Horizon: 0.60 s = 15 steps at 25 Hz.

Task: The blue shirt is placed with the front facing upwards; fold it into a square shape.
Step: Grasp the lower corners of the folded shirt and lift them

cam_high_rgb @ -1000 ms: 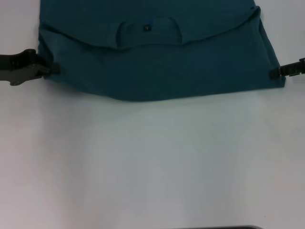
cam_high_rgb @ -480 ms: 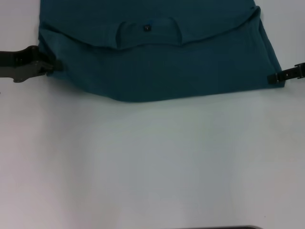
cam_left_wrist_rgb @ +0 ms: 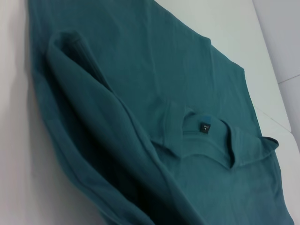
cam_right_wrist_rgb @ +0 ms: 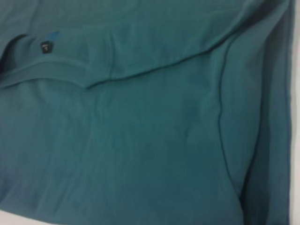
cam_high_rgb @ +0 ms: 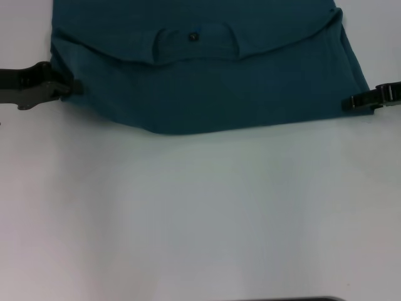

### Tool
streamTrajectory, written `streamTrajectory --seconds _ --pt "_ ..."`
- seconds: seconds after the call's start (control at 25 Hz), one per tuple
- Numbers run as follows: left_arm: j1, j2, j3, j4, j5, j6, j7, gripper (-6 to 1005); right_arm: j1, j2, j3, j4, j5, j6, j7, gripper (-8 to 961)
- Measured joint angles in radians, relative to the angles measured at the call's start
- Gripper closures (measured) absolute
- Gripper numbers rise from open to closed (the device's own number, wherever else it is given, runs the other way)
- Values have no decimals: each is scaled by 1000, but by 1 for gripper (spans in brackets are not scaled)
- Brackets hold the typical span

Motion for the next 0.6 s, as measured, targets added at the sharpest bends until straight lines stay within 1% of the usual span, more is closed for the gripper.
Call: streamTrajectory --seconds 0.6 --pt "3 -1 0 0 0 0 3 994 21 4 -4 21 1 -7 24 62"
